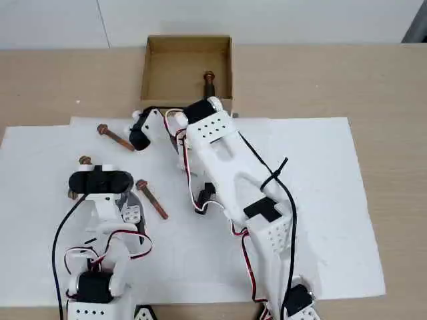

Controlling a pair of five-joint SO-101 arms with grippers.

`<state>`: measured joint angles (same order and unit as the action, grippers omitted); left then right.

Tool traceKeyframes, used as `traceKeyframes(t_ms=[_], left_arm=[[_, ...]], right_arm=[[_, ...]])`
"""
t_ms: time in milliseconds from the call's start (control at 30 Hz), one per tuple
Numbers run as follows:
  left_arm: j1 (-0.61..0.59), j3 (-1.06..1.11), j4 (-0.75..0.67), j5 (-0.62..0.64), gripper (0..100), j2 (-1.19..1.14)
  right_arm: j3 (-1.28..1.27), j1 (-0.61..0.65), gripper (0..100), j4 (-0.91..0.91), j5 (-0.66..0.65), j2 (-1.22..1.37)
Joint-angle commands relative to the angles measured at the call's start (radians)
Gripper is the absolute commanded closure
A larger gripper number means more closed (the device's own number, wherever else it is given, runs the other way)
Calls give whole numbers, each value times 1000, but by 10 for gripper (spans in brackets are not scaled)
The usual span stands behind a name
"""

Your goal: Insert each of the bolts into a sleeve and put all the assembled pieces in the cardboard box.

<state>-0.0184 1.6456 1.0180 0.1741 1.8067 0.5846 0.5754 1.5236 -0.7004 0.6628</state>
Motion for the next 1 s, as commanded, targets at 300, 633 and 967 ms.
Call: traceKeyframes(t_ms=[300,633,967], left_arm=[[-5,-4,-3,-6,995,9],[-5,-4,-3,-6,995,9],[-5,-4,-3,-6,995,9]], right_arm=[[37,5,852,-41,-14,81],[41,4,995,-64,-8,93],[43,5,996,-10,180,-96]])
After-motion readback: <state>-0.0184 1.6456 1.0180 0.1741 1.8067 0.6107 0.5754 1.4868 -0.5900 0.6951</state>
